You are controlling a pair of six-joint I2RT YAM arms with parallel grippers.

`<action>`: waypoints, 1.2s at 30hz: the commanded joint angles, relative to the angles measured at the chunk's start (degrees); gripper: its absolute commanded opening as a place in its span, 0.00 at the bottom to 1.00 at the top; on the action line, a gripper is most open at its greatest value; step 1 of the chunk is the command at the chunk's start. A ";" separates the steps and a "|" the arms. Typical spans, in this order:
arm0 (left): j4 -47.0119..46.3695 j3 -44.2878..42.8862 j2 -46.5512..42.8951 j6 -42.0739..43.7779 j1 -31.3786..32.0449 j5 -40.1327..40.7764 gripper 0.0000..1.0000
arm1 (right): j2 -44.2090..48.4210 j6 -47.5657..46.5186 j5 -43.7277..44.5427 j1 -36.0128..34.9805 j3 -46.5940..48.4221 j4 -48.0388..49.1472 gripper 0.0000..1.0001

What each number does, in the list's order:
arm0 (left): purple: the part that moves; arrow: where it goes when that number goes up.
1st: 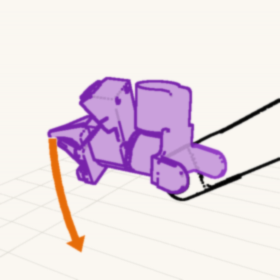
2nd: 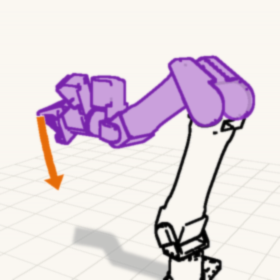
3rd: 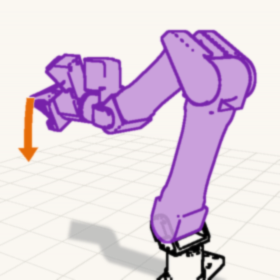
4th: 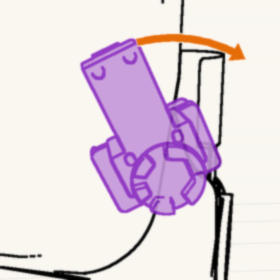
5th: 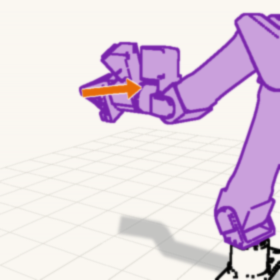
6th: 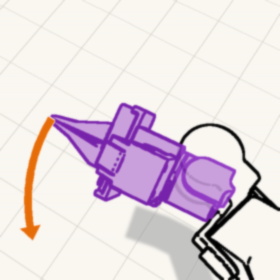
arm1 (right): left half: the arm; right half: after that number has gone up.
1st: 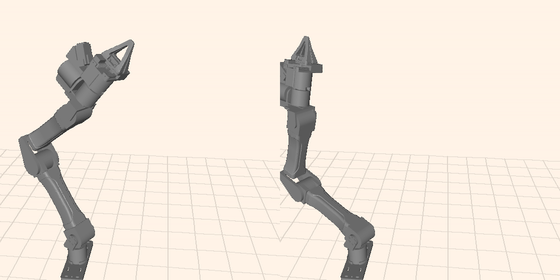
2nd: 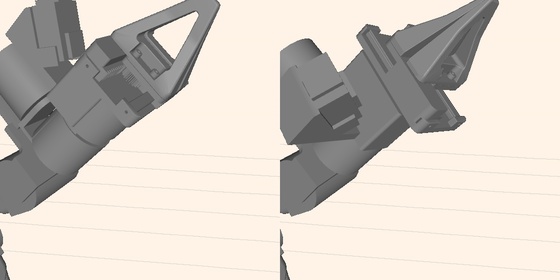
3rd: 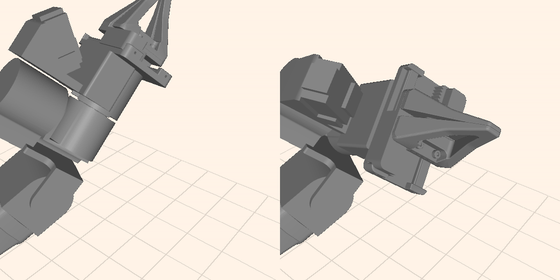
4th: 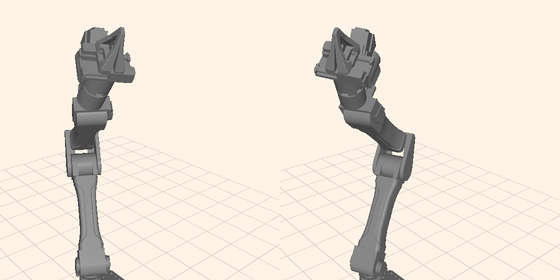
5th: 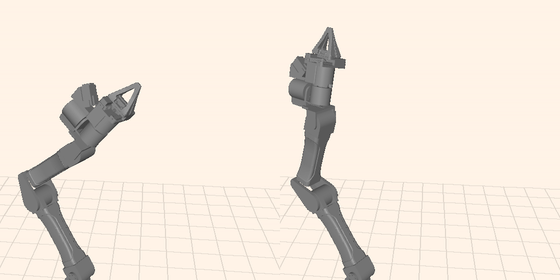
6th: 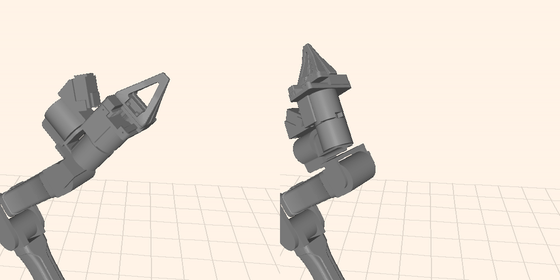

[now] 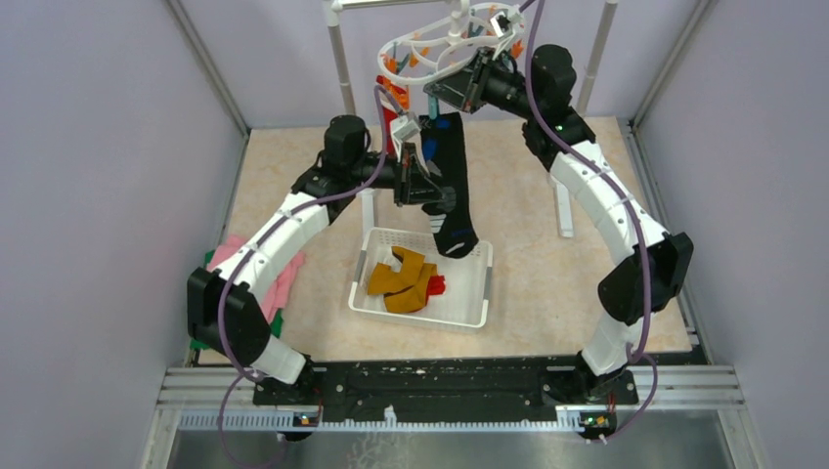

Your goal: Remove the socks clipped to the hanger

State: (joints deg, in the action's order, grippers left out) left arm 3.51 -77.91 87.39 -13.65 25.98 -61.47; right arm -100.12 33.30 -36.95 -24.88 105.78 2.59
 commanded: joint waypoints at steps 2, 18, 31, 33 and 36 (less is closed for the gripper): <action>22.68 1.02 -6.85 24.19 0.13 -0.64 0.00 | 4.41 1.51 -0.84 2.58 1.48 0.86 0.00; 44.26 9.13 -7.31 54.91 4.35 10.36 0.98 | 5.01 -0.68 0.24 4.44 5.83 -9.30 0.00; 26.37 -1.71 -7.06 38.30 -5.39 13.78 0.99 | 9.28 0.54 1.09 10.30 0.38 -9.63 0.00; 20.40 -1.94 -6.08 36.55 -5.74 15.92 0.99 | 9.34 0.54 1.00 10.53 0.30 -9.81 0.00; 12.78 -3.13 -3.36 32.90 -6.02 17.24 0.99 | 9.08 1.20 0.83 11.26 0.54 -10.19 0.00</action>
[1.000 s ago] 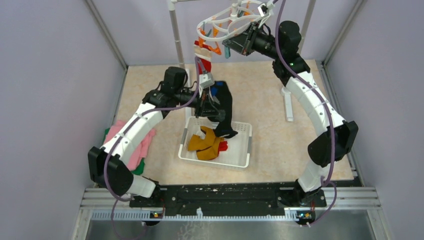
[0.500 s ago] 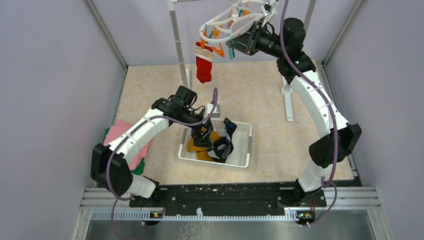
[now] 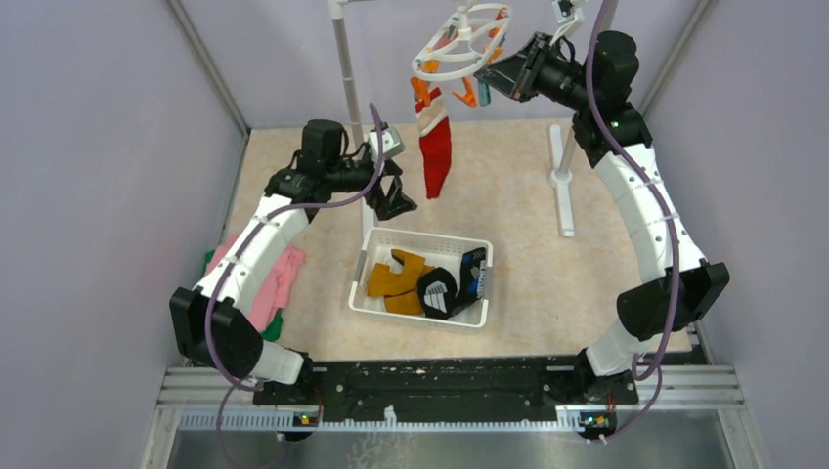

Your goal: Remove the socks clipped to the hanger

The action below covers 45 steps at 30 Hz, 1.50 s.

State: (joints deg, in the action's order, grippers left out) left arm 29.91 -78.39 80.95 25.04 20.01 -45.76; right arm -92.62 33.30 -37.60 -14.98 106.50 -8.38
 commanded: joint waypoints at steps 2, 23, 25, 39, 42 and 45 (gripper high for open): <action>-17.64 -4.10 5.51 -8.74 -0.59 0.74 0.99 | 1.51 1.85 1.61 1.96 -0.07 0.27 0.00; -28.78 -10.30 18.10 -21.08 -1.00 -8.48 0.52 | 0.28 5.61 -2.12 4.30 1.35 1.86 0.00; -31.56 -7.47 16.65 -22.51 -0.97 -9.03 0.41 | 0.13 5.63 -2.27 4.35 1.34 2.02 0.00; -27.07 -7.26 10.66 -24.92 -0.94 -12.56 0.00 | 1.94 1.93 1.99 4.81 0.09 -0.82 0.66; -25.62 -6.21 8.46 -26.58 -0.81 -11.46 0.00 | 5.18 1.03 4.44 4.78 -1.66 -0.78 0.78; -23.11 -5.87 6.96 -26.79 -0.36 -9.40 0.00 | 9.23 0.33 7.67 3.63 -4.94 -0.07 0.81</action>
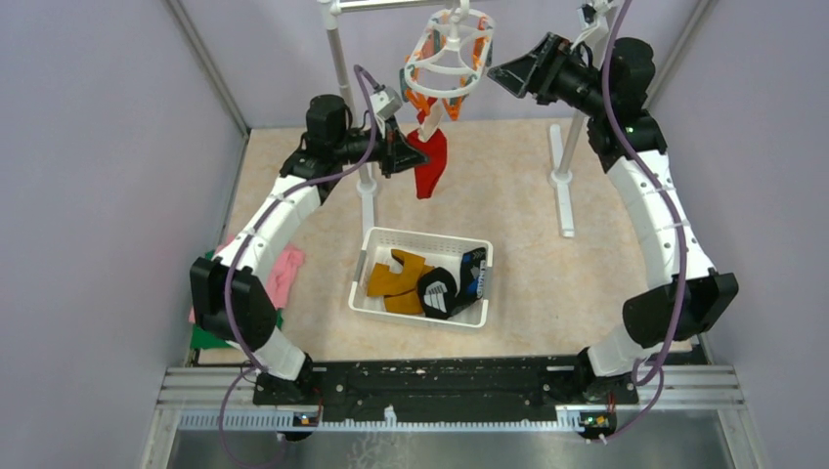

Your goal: Remove the socks clipped to the hanger

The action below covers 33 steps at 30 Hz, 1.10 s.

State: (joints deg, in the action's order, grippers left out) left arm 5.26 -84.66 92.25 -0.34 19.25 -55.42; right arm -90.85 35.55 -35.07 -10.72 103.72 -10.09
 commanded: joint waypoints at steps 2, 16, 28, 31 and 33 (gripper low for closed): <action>2.42 0.75 -5.04 -1.77 1.08 1.71 0.00 | 10.10 -2.81 7.75 -2.06 -4.09 1.57 0.81; 3.68 4.10 -6.25 -8.84 5.36 9.29 0.00 | 15.88 -10.87 31.80 -28.16 -8.19 1.92 0.67; 3.89 1.29 -7.63 -9.78 5.35 2.72 0.00 | 19.49 -10.38 31.09 -26.91 -24.26 2.63 0.86; 3.89 1.25 -7.58 -10.34 5.36 2.50 0.00 | 20.19 -7.43 28.21 -26.44 -27.70 4.68 0.90; 3.45 1.46 -7.73 -11.15 5.36 2.41 0.01 | 21.66 -7.78 26.94 -26.38 -31.62 6.65 0.96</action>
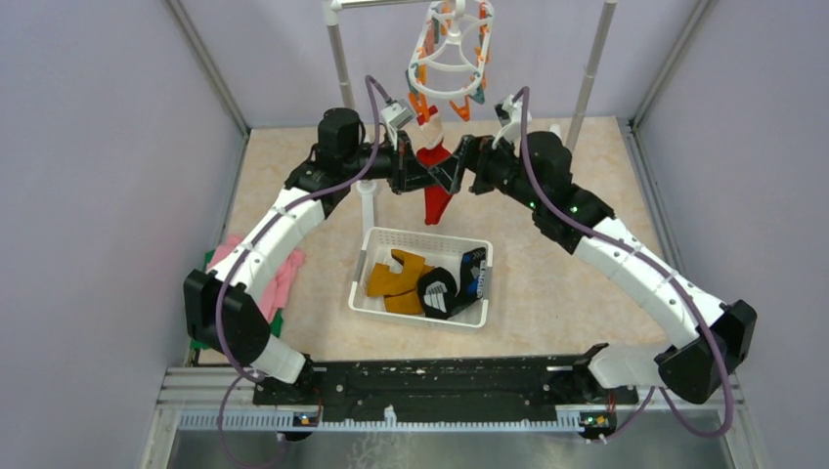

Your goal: Remove the socks clipped to the hanger

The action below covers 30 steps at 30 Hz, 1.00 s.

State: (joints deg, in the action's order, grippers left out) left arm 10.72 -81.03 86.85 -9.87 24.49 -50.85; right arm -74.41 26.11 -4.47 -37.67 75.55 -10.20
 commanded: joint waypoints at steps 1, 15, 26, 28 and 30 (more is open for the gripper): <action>-2.13 -2.17 -2.42 -2.06 0.12 -2.16 0.01 | 6.79 0.76 -4.52 0.58 -6.47 8.60 0.98; -0.64 -4.30 -0.52 -10.70 0.12 8.83 0.03 | 7.83 -23.11 25.33 -19.49 -12.40 12.02 0.91; -2.18 -2.49 -1.58 -15.26 0.21 8.32 0.05 | -7.92 -28.16 49.84 -24.49 -3.10 16.15 0.50; -2.34 -2.26 -2.09 -16.07 0.08 7.77 0.05 | -8.37 -28.09 51.94 -24.48 -3.57 17.48 0.40; -2.81 -1.38 -2.71 -17.26 0.03 6.73 0.05 | -7.61 -28.17 52.67 -24.40 -5.44 20.44 0.30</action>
State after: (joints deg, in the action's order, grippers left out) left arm 10.68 -83.18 86.74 -23.88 24.49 -42.48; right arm -83.05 -0.67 40.73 -62.02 69.21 3.62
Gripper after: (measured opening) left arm 0.049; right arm 0.372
